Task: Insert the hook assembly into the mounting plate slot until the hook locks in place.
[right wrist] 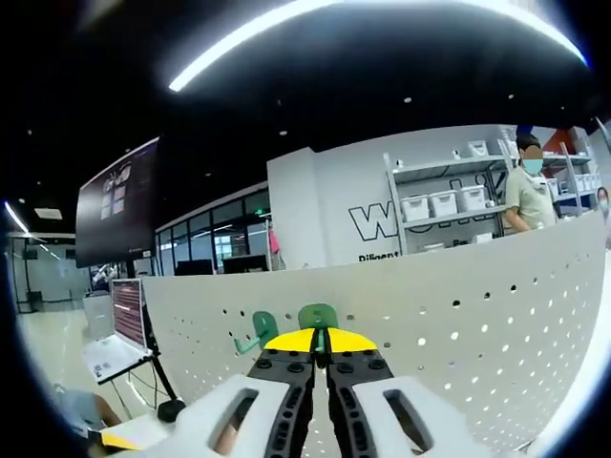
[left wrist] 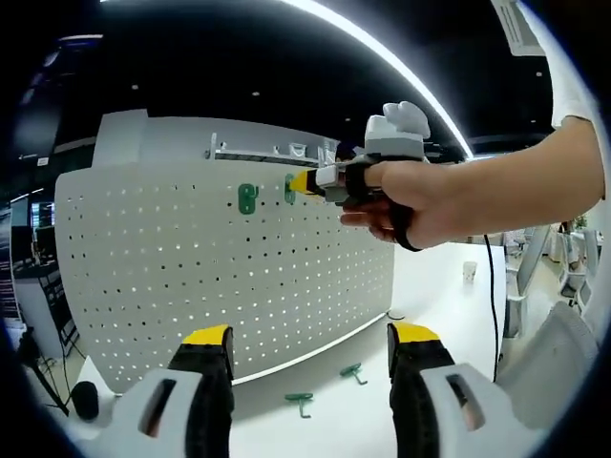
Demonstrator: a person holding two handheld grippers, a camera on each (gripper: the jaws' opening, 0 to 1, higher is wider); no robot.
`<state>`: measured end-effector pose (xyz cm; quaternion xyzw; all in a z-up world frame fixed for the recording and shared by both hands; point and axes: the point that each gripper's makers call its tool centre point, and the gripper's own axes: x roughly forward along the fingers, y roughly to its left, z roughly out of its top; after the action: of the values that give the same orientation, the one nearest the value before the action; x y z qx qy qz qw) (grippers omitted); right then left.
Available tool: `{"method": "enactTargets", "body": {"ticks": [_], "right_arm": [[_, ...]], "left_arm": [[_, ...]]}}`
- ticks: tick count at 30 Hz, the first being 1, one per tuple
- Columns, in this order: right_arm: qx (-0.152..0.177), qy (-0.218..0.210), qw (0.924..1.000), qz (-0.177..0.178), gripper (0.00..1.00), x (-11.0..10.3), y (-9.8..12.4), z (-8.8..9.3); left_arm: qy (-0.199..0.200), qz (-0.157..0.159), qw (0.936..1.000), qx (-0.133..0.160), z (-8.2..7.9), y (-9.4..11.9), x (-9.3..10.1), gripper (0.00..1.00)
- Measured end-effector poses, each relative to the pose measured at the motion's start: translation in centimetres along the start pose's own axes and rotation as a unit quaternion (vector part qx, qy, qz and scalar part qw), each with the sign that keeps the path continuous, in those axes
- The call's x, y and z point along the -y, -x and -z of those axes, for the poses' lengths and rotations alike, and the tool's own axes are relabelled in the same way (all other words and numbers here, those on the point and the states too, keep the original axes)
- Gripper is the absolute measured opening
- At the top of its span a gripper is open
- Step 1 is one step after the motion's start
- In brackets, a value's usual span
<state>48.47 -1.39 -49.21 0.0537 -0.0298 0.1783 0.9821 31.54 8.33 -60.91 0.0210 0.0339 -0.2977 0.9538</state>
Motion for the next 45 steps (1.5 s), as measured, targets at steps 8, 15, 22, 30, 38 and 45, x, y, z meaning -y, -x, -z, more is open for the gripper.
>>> {"method": "enactTargets", "body": {"ticks": [8,15,22,30,38,45], "right_arm": [[-0.002,0.006,1.0000,0.005,0.01,0.0,-0.7,0.2],[-0.006,0.006,0.9999,0.007,0.01,0.0,-1.1,0.5],[-0.012,-0.003,0.9999,0.009,0.01,0.0,-1.4,0.9],[-0.012,-0.003,0.9997,0.019,0.01,-0.1,-1.6,1.2],[-0.003,-0.019,0.9980,0.060,0.01,0.0,-1.8,1.0],[0.003,-0.023,0.9967,0.078,0.01,0.1,-1.8,1.2]], "left_arm": [[0.002,-0.011,0.9999,0.001,-0.1,0.4,-0.6,0.67],[0.004,-0.026,0.9997,0.002,0.0,0.7,-1.4,0.67],[0.008,-0.031,0.9995,0.002,0.1,1.0,-1.8,0.66],[0.010,-0.032,0.9995,0.001,0.1,1.0,-1.9,0.66],[0.014,-0.033,0.9994,0.001,0.3,1.4,-2.2,0.65],[0.015,-0.031,0.9994,0.000,0.4,1.6,-2.1,0.65]]}}
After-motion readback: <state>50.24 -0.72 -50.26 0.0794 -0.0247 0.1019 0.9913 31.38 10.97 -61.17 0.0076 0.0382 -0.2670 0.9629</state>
